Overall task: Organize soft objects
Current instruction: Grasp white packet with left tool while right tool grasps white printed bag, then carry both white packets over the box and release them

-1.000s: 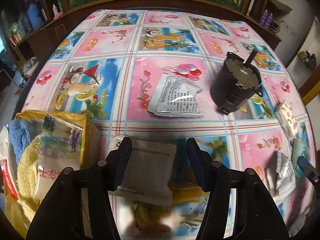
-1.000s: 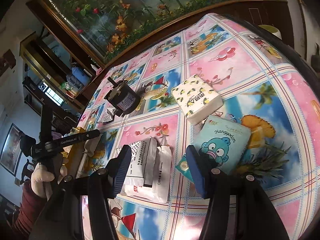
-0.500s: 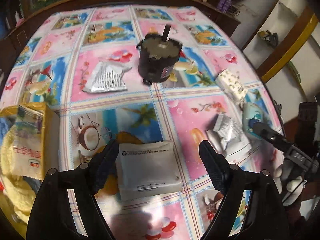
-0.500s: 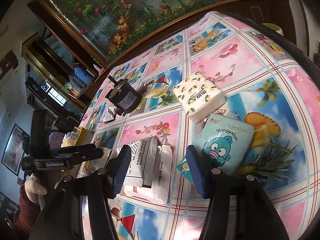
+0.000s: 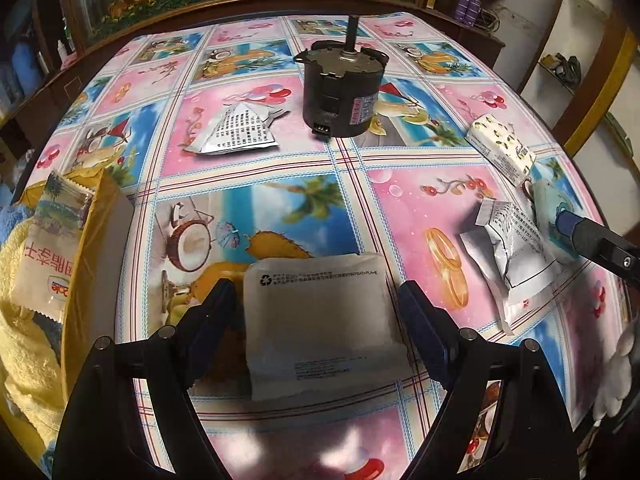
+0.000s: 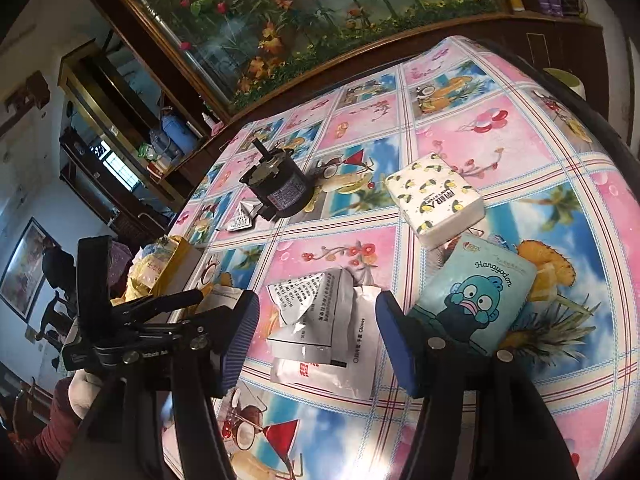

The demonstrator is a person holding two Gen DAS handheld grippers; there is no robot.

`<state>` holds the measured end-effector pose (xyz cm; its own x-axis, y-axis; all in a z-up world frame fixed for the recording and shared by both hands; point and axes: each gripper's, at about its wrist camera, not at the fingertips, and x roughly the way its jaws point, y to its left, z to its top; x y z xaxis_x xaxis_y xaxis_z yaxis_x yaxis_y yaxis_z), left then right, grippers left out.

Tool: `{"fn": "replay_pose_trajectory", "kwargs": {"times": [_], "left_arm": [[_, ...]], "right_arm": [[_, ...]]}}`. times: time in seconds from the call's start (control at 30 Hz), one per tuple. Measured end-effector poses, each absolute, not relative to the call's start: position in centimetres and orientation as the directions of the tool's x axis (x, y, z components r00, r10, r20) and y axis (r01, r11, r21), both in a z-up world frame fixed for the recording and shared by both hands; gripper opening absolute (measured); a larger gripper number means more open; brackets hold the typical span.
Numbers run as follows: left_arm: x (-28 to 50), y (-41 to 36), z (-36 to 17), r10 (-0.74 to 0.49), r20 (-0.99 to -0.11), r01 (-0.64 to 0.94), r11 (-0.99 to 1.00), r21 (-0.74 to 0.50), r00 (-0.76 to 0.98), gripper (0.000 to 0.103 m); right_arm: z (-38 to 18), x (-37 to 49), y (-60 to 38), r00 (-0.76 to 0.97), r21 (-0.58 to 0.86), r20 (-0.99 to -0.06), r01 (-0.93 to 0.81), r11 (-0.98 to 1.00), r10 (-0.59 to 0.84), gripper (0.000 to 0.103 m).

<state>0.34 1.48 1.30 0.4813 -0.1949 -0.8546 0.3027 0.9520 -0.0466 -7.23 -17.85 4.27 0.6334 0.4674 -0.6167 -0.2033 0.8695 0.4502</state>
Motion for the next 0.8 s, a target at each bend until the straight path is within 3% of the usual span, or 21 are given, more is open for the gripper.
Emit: {"fn": "replay_pose_trajectory", "kwargs": {"times": [0.1, 0.17, 0.37, 0.4, 0.47, 0.5, 0.57, 0.8], "left_arm": [[-0.1, 0.8, 0.9, -0.184, -0.832, 0.316, 0.949, -0.012, 0.523, 0.088], [-0.2, 1.0, 0.5, -0.193, -0.816, 0.315, 0.949, -0.015, 0.544, 0.101], [0.0, 1.1, 0.4, -0.191, -0.813, 0.309, 0.951, -0.014, 0.551, 0.103], [-0.1, 1.1, 0.5, -0.19, -0.809, 0.307, 0.952, -0.013, 0.556, 0.101], [-0.7, 1.1, 0.9, -0.202, -0.79, 0.316, 0.949, -0.011, 0.579, 0.069], [-0.9, 1.0, 1.0, -0.206, -0.787, 0.324, 0.946, -0.008, 0.582, 0.069], [-1.1, 0.8, 1.1, -0.217, -0.788, 0.335, 0.942, -0.014, 0.576, 0.063], [-1.9, 2.7, 2.9, -0.34, -0.761, 0.333, 0.927, -0.172, 0.553, 0.06]], "right_arm": [[3.9, -6.4, -16.5, 0.606, 0.403, -0.663, -0.206, 0.891, 0.44, 0.066], [3.5, -6.0, -15.6, 0.586, 0.374, -0.693, -0.206, 0.904, 0.42, 0.066], [2.5, -4.8, -12.8, 0.569, 0.275, -0.745, -0.214, 0.937, 0.348, 0.066], [2.6, -4.7, -12.5, 0.584, 0.245, -0.744, -0.216, 0.945, 0.326, 0.066], [2.6, -4.8, -12.1, 0.592, 0.22, -0.743, -0.224, 0.949, 0.312, 0.063], [2.6, -4.8, -12.0, 0.59, 0.222, -0.742, -0.231, 0.947, 0.318, 0.051], [2.7, -4.9, -11.9, 0.581, 0.233, -0.742, -0.243, 0.942, 0.334, 0.037], [4.3, -6.4, -12.9, 0.62, 0.279, -0.695, -0.233, 0.932, 0.363, 0.035]]}}
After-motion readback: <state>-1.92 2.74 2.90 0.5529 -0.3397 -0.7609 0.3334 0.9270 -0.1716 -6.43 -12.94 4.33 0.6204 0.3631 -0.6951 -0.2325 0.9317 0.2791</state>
